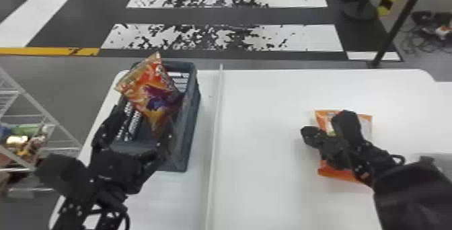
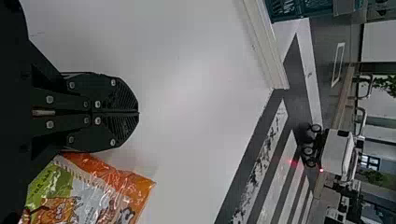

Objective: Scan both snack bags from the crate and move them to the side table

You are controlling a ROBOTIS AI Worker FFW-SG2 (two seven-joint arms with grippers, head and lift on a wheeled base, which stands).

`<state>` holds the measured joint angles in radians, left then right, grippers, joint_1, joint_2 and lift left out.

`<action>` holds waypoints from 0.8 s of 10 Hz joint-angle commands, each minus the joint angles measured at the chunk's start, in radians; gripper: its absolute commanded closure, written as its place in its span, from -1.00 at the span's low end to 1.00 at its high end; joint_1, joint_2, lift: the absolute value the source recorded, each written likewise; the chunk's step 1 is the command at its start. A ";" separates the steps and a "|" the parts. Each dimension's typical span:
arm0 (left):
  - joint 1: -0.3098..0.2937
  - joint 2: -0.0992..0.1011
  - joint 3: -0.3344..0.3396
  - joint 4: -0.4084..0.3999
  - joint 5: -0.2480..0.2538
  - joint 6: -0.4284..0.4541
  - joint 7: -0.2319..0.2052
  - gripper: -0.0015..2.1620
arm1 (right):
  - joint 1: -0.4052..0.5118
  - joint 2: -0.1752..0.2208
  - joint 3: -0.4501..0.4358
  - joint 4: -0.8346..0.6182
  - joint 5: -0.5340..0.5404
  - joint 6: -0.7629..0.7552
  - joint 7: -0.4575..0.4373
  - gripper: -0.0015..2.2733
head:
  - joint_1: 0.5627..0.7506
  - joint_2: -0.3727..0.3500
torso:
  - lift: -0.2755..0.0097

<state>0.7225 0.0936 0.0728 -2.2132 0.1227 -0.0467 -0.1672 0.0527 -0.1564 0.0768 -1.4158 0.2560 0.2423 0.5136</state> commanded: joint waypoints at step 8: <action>-0.006 0.000 0.002 0.007 0.002 0.003 0.000 -0.92 | 0.110 -0.022 -0.034 -0.118 -0.001 -0.001 0.019 0.98 | 0.41 0.17 | 0.40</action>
<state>0.7165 0.0933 0.0752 -2.2058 0.1233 -0.0442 -0.1672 0.1598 -0.1779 0.0436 -1.5322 0.2548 0.2417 0.5329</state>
